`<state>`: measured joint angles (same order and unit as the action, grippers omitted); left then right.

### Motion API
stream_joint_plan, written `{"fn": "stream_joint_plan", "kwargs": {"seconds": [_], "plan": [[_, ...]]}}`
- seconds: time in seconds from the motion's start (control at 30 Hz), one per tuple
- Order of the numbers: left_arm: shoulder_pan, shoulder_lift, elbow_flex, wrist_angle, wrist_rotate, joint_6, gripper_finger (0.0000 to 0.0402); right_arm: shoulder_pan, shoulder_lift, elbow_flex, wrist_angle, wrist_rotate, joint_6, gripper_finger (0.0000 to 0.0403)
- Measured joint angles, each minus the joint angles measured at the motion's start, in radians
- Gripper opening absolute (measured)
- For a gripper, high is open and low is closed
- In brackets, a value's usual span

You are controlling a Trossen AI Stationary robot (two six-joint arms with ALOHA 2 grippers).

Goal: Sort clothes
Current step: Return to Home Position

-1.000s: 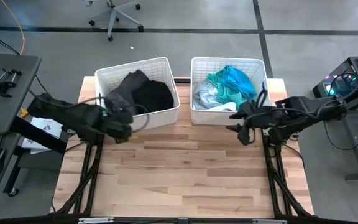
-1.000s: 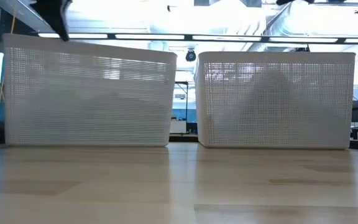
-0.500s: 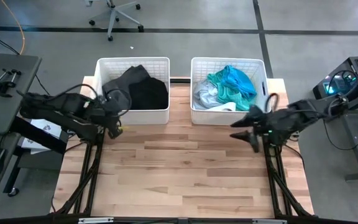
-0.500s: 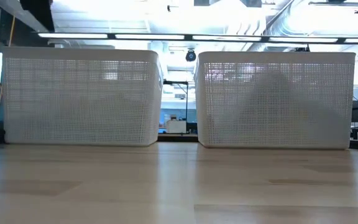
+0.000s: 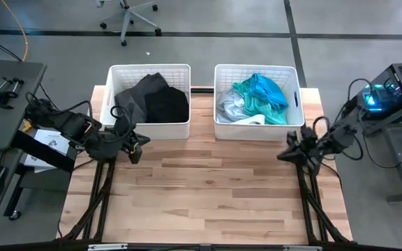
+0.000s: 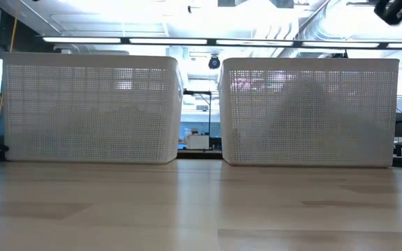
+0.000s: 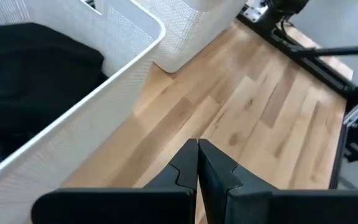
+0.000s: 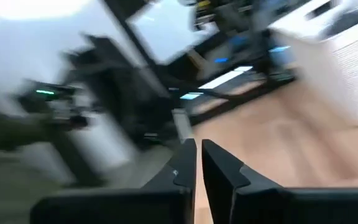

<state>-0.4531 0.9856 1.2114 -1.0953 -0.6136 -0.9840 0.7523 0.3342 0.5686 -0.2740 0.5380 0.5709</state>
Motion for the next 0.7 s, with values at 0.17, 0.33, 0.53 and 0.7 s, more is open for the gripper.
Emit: {"fn": "stream_joint_plan", "kwargs": {"seconds": [0.17, 0.33, 0.53, 0.7], "plan": [[0.000, 0.003, 0.000, 0.001, -0.002, -0.094, 0.0000, -0.023, -0.050, -0.311, 0.457, -0.152, 0.007, 0.0002], [0.000, 0.004, 0.000, 0.002, -0.025, -0.156, 0.0000, -0.194, -0.056, -0.474, 0.670, -0.183, -0.072, 0.0000], [0.000, 0.004, 0.000, 0.002, -0.025, -0.193, 0.0000, -0.502, -0.082, -0.519, 0.708, -0.479, -0.101, 0.0000], [0.002, 0.004, 0.000, -0.015, -0.028, -0.098, 0.0000, -0.696, -0.081, -0.519, 0.639, -0.682, -0.163, 0.0000]]}}
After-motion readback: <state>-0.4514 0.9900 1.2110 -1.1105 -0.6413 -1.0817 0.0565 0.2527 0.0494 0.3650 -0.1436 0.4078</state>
